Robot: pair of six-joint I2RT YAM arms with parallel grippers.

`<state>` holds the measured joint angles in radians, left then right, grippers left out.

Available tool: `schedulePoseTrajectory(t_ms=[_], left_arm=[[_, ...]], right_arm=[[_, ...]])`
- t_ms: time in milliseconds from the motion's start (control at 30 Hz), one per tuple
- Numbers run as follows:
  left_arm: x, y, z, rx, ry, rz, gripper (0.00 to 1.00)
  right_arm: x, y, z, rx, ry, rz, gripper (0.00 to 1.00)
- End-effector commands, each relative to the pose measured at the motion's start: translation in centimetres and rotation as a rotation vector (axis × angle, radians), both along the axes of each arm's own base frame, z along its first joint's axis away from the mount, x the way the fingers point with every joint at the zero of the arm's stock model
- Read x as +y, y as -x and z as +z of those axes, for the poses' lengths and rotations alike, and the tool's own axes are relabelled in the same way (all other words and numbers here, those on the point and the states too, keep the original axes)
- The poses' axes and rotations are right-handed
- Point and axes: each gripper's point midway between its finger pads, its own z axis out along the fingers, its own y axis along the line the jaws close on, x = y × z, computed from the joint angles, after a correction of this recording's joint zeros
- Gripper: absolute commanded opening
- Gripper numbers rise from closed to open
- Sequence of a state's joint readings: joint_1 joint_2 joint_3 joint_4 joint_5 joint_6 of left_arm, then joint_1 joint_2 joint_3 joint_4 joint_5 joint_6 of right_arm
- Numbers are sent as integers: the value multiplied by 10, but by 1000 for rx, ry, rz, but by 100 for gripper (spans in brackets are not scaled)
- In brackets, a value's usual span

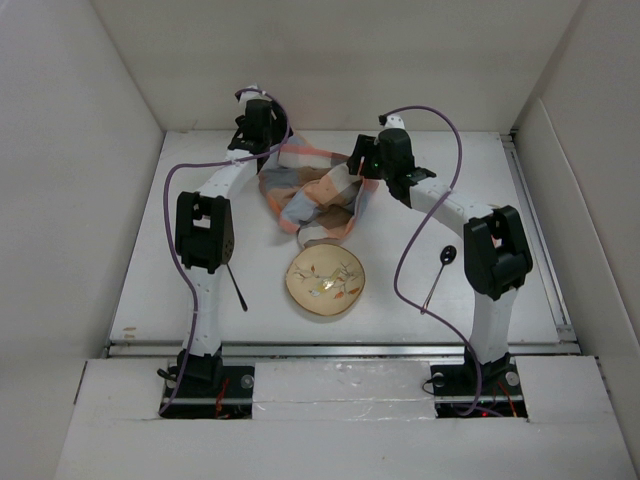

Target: Set the dinner table for one person

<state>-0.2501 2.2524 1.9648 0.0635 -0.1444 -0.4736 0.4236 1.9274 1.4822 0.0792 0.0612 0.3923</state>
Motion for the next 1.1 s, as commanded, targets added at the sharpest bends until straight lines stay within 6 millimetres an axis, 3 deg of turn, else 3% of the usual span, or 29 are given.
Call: schedulePoseTrajectory(t_ms=[0, 133, 167, 300, 367, 400, 500, 533, 600, 633, 667, 733, 767, 867, 967, 1000, 1067], left_arm=[[17, 4, -15, 55, -88, -3, 65], [5, 8, -44, 126, -101, -88, 64], [5, 8, -44, 126, -101, -89, 64], [-1, 0, -44, 122, -94, -113, 63], [-3, -4, -55, 131, -101, -124, 62], [-4, -7, -55, 119, -99, -127, 62], [-9, -11, -63, 114, -84, -140, 56], [-10, -11, -65, 117, -80, -143, 47], [-11, -11, -74, 130, -64, -141, 40], [-12, -11, -72, 124, -60, -141, 30], [-12, -10, -71, 123, -54, -142, 24], [-12, -13, -63, 93, -49, -135, 7], [-12, -15, -54, 73, -47, -132, 3], [-10, -19, -26, 21, -48, -118, 0], [0, -26, 31, -90, -53, -95, 0], [-1, -29, 60, -147, -44, -96, 0], [23, -37, 96, -214, -5, -67, 0]], right_arm=[[-15, -13, -10, 47, 58, -80, 68], [-19, -20, -17, 47, 68, -87, 67], [-19, -21, -13, 39, 64, -87, 67], [-28, -32, -35, 90, 107, -94, 70], [-30, -34, -38, 94, 103, -89, 70], [-24, -31, -43, 102, 90, -53, 70], [-19, -33, -38, 77, 60, -11, 67], [-17, -36, -36, 72, 57, -6, 64], [-15, -39, -39, 77, 65, 5, 56], [-15, -41, -37, 81, 68, 1, 54], [-16, -42, -38, 81, 72, -6, 45], [-19, -45, -33, 51, 72, -25, 36], [-21, -44, -34, 53, 78, -33, 21], [-28, -60, -8, -29, 75, -70, 0], [-38, -74, 17, -89, 89, -113, 0], [-44, -84, 43, -140, 72, -136, 0], [-59, -98, 77, -212, 51, -155, 0]])
